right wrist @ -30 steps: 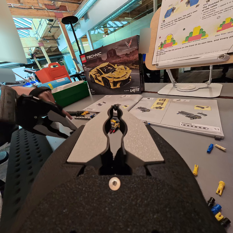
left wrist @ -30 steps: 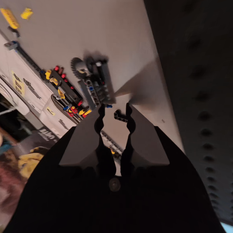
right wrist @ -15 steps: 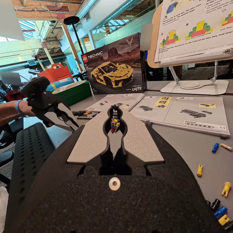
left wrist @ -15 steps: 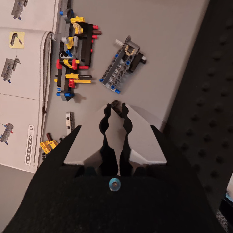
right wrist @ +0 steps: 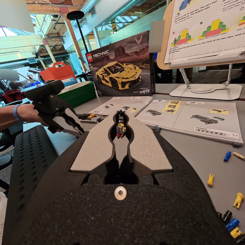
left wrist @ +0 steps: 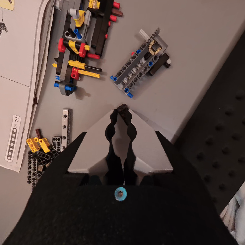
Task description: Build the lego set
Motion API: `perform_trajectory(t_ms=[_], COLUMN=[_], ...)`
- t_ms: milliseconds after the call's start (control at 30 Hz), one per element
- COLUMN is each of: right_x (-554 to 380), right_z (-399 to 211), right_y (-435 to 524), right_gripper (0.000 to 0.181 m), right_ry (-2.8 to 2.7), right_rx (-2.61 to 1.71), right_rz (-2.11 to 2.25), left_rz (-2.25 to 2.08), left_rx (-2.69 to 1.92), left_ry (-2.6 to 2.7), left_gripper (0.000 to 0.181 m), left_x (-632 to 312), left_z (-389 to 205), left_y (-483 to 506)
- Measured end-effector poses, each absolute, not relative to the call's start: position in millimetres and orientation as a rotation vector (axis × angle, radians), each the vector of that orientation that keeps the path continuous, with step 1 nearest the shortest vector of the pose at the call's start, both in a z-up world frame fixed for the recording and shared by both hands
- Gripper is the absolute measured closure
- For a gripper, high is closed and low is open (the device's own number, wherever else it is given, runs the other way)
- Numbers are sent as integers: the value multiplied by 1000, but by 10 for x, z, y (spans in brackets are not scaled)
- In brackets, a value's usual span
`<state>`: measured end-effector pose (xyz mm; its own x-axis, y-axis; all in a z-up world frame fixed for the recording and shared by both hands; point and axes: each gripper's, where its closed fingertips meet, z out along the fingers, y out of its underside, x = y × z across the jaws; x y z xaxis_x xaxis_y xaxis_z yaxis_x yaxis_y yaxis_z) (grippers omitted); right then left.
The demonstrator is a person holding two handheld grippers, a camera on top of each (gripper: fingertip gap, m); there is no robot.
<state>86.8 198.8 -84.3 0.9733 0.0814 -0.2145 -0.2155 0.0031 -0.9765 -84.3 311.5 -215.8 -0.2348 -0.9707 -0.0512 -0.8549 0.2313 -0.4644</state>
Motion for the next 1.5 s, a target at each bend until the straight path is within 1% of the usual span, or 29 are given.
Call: perform_trajectory(t_ms=[133, 300, 367, 467, 600, 700, 867, 967, 1167, 1233, 1500], right_x=[850, 790, 722, 660, 629, 635, 627, 606, 585, 590, 587], right_z=[-846, -838, -839, -876, -905, -912, -915, -930, -943, -935, -930], right_y=[1992, 2002, 2018, 2050, 2068, 2066, 2064, 2073, 2079, 2074, 2069], right_gripper=[177, 177, 177, 177, 176, 177, 176, 176, 177, 177, 177], right_ry=[95, 62, 27, -16, -37, -32, -30, -43, -54, -50, -50], right_rx=[-1555, -1554, -1559, -1584, -1602, -1605, -1608, -1617, -1623, -1617, -1615], right_rz=[228, 235, 243, 215, 199, 203, 215, 212, 217, 222, 228], left_rz=[-446, -648, -714, -561, -480, -469, -519, -567, -561, -546, -487], left_rx=[-1592, -1357, -1314, -1434, -1383, -1349, -1421, -1503, -1691, -1746, -1779], left_ry=[2137, 1913, 1929, 2149, 2347, 2396, 2328, 2255, 2114, 2046, 1988], left_gripper=[171, 171, 171, 171, 171, 171, 171, 164, 164, 171, 171], left_x=[-780, -561, -597, -911, -1143, -1142, -1078, -1072, -1082, -1057, -1072], left_z=[-2081, -1583, -1495, -1735, -1972, -2059, -2107, -2050, -2073, -2078, -2069], left_y=[3137, 3034, 2893, 2866, 2837, 2815, 2842, 2835, 2774, 2815, 2855])
